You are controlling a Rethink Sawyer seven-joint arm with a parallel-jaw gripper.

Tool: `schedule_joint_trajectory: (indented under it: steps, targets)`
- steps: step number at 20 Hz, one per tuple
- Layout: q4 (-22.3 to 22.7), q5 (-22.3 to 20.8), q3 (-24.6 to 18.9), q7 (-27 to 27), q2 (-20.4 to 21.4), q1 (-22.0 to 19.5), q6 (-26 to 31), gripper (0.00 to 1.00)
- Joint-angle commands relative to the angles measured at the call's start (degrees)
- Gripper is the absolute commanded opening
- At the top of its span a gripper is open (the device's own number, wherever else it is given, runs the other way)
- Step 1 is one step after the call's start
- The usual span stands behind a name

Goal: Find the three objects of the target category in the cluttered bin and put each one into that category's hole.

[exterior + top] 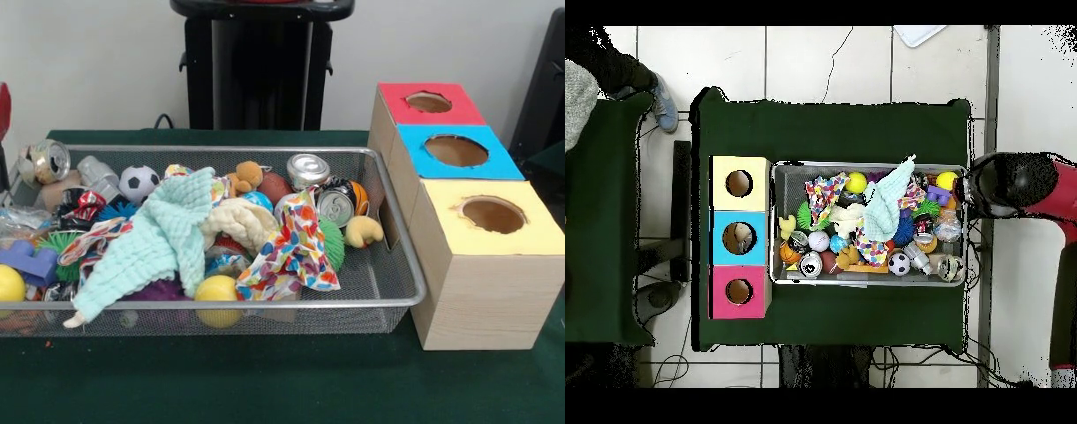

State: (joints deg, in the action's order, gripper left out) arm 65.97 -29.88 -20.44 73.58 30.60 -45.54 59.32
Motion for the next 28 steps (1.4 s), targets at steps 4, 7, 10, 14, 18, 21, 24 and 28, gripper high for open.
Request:
schedule_joint_trajectory:
  steps: [4,7,10,14,18,21,24,28]
  targets:
    - [9.4,-2.5,-3.0,-16.7,-1.8,-1.0,3.4,1.00]
    - [9.5,-2.7,-3.6,-16.7,-3.3,-0.5,2.6,1.00]
    - [10.4,-2.7,-3.6,-16.5,-3.2,-0.6,2.6,1.00]
    - [13.3,-2.9,-3.5,-16.8,-1.2,-1.4,2.3,1.00]
    - [14.6,-3.9,-3.1,-15.8,-1.1,-1.3,1.0,1.00]
    - [14.0,-6.1,-2.5,-15.4,-2.2,-1.0,-1.1,1.00]
    - [13.5,-8.4,-2.5,-14.9,-3.1,-0.7,-4.5,1.00]
    - [12.2,-11.3,-2.7,-14.8,-4.0,-0.2,-7.4,1.00]
